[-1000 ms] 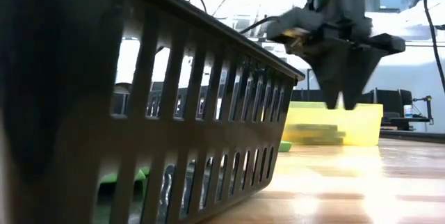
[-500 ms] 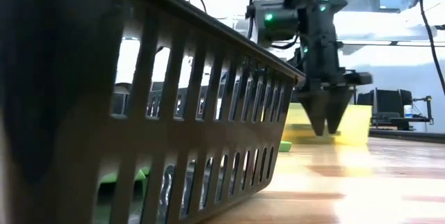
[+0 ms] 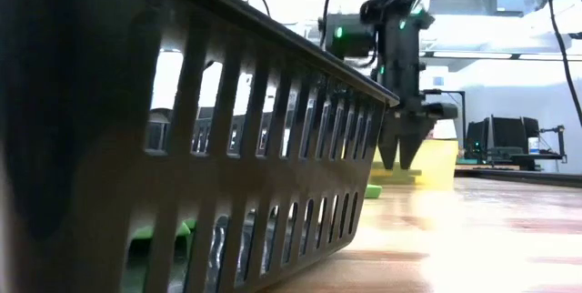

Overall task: Pick & Place School Supplies
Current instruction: Put the green eraser into the bottom black bin

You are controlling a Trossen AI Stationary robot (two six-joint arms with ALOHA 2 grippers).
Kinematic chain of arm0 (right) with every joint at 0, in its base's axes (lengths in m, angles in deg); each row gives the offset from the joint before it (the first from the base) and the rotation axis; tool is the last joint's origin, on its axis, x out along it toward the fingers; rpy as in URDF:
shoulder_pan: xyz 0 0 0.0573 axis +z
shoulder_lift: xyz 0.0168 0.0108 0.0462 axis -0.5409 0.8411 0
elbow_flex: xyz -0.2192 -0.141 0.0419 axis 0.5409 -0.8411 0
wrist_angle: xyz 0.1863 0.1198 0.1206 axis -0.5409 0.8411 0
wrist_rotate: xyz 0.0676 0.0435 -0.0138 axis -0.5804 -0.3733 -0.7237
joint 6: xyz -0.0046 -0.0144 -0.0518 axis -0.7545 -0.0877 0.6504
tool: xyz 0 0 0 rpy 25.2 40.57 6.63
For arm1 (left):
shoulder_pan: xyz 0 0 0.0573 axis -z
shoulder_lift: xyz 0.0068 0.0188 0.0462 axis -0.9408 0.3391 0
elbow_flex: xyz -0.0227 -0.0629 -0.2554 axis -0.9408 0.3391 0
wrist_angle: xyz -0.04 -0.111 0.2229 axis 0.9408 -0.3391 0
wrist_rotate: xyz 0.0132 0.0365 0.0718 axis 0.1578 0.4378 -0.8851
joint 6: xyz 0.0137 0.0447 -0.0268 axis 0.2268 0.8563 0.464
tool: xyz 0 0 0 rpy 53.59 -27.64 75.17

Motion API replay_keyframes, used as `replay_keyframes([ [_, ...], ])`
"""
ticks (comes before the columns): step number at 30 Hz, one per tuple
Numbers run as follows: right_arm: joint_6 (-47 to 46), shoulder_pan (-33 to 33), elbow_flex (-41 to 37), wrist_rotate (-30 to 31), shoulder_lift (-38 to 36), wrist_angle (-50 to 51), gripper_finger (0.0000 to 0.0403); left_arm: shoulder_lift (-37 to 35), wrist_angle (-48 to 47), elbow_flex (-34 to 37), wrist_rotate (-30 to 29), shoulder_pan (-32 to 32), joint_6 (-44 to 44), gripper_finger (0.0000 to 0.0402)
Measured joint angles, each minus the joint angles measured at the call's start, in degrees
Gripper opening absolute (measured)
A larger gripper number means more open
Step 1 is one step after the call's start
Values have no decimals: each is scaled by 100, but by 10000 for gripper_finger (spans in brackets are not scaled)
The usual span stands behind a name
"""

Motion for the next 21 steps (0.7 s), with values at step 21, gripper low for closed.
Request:
replay_keyframes([
  [21,-726,1557,0,-211,-246,-1193,117,-4,29,1116,-42,105,-312,131],
])
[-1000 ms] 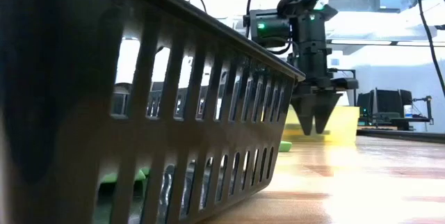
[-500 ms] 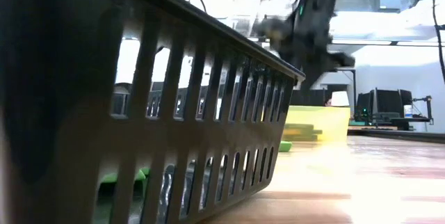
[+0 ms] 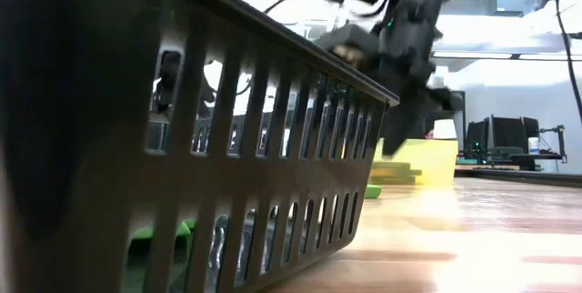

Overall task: Pick & Place School Supplies
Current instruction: Put the green eraser into the bottom black bin

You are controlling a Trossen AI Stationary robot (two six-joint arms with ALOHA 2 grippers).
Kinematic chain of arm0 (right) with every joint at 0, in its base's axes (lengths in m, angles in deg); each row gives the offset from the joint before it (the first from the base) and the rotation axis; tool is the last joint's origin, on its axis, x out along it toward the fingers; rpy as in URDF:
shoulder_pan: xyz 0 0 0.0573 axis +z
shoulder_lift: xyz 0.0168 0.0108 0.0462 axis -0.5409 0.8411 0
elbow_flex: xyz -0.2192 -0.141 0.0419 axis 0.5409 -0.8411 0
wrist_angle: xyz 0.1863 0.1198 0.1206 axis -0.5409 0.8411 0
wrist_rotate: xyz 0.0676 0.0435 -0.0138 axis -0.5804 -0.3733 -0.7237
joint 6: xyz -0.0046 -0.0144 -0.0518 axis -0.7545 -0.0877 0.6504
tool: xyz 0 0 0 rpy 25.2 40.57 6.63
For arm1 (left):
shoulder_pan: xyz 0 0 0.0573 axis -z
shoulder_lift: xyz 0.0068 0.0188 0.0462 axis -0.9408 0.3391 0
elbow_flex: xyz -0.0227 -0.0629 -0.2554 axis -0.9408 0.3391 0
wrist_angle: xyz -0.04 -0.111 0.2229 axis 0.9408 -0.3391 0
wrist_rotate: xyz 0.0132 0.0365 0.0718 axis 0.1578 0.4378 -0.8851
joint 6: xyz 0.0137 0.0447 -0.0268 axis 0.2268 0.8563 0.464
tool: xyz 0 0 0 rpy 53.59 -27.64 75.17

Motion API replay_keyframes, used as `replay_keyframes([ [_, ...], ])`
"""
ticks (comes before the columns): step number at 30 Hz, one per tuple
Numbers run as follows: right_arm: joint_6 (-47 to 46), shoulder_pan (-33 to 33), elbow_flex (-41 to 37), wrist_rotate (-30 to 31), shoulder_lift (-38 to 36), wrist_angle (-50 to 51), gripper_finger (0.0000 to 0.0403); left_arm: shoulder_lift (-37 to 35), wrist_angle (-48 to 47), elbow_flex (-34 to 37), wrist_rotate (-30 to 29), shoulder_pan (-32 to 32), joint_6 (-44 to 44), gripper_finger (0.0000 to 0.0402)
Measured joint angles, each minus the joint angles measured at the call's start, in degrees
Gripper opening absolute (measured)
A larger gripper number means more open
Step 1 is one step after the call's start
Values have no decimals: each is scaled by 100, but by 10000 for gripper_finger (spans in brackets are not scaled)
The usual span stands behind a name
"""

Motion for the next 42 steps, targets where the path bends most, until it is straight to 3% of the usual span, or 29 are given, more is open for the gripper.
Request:
replay_keyframes([
  [7,28,-36,11,-1088,764,-750,117,0,44,109,-92,0,-33,131],
  [22,70,-379,57,-1024,772,-1161,154,0,78,108,-77,4,18,131],
  [42,125,-299,61,-1251,755,-1155,143,2,89,108,-73,4,53,131],
])
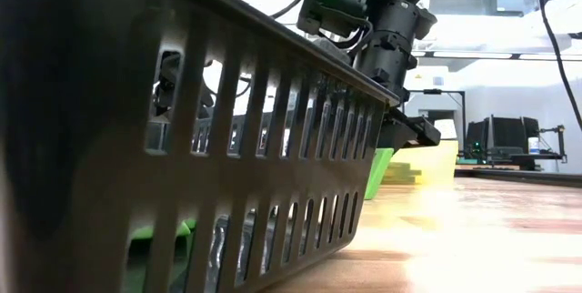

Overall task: Pick & Place School Supplies
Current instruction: Put the green eraser into the bottom black bin

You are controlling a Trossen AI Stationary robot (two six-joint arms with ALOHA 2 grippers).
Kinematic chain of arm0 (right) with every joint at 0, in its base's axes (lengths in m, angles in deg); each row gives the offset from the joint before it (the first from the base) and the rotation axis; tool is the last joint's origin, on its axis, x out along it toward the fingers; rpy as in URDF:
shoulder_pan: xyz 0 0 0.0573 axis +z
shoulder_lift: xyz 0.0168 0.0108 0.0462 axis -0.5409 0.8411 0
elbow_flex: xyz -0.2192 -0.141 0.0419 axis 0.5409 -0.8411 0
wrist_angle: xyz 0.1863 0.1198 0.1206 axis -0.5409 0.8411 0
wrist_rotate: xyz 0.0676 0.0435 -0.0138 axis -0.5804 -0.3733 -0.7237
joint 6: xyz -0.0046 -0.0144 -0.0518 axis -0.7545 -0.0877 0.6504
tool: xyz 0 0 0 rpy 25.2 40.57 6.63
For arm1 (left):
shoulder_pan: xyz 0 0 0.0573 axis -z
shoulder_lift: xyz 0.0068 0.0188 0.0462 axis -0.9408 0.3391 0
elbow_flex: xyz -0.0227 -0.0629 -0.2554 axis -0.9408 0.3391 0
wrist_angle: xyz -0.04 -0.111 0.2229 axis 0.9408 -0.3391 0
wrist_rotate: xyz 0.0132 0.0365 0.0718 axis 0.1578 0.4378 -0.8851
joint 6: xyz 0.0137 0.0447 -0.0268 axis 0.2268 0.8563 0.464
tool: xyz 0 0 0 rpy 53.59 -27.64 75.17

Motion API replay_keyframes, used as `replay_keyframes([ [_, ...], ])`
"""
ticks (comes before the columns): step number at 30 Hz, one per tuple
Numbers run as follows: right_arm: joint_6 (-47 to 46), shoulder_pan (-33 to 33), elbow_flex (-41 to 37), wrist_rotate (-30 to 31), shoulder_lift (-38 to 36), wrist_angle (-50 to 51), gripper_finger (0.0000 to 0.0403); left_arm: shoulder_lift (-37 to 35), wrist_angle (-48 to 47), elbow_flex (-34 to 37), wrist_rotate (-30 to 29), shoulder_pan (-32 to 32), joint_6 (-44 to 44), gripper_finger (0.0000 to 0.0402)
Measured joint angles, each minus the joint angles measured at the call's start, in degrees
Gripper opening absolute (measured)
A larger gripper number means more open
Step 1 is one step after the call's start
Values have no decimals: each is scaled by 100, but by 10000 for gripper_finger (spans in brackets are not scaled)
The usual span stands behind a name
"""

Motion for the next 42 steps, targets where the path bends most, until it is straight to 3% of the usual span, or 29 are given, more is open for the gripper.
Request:
replay_keyframes([
  [9,97,-1,0,-13,0,21,129,0,72,0,-2,0,-33,131],
  [18,178,-112,0,-76,-2,47,14,0,143,0,-2,0,-40,131],
  [32,676,-438,44,-181,-97,26,4,1,222,-2,-35,0,-40,131],
  [42,766,-791,76,155,-875,-205,1,2,304,-2,-143,0,-42,131],
])
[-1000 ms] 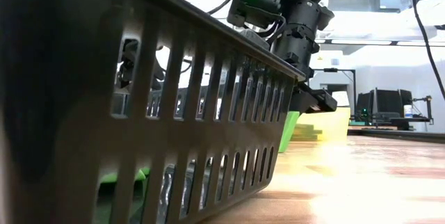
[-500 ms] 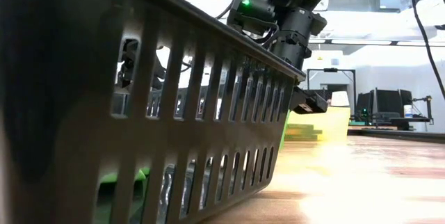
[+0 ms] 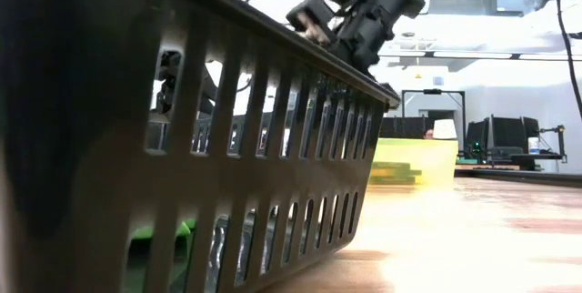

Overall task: Pick & Place School Supplies
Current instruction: Put the green eraser into the bottom black bin

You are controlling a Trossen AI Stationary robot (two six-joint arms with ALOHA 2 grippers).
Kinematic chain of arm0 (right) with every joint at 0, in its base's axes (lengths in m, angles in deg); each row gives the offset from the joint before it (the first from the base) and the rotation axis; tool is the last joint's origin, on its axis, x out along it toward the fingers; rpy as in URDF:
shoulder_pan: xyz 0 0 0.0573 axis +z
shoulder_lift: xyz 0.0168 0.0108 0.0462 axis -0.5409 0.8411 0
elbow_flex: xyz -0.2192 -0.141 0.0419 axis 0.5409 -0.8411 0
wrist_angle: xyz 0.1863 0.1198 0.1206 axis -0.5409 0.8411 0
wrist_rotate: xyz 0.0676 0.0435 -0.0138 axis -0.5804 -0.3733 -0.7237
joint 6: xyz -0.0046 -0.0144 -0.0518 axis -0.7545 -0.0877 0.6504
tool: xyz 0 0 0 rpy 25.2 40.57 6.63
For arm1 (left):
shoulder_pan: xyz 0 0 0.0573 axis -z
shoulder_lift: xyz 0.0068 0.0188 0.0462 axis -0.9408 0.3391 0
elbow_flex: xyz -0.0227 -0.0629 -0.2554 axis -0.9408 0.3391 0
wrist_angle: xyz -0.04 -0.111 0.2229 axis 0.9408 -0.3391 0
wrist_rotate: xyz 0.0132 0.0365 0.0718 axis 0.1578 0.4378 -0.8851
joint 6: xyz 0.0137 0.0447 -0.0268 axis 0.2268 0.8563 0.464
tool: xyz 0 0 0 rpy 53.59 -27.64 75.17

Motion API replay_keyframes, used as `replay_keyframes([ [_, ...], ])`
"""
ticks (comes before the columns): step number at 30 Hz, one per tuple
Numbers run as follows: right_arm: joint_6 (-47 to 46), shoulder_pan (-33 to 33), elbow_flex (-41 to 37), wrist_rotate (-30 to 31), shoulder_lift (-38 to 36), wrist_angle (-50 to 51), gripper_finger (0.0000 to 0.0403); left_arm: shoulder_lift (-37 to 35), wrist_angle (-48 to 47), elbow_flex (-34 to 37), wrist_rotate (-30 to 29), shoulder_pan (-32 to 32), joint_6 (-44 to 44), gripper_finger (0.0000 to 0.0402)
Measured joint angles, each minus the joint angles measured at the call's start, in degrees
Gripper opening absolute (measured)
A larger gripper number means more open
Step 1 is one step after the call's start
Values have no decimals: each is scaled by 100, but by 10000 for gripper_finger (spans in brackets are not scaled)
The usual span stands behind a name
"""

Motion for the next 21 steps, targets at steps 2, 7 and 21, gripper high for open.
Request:
replay_keyframes([
  [2,69,-29,0,18,-172,-72,1,0,23,0,-1,-6,-1,131],
  [7,80,131,0,11,-537,-418,0,0,50,0,-22,-7,-1,131],
  [21,-778,1297,0,-49,-276,-2231,0,0,107,0,-145,-229,1,131],
])
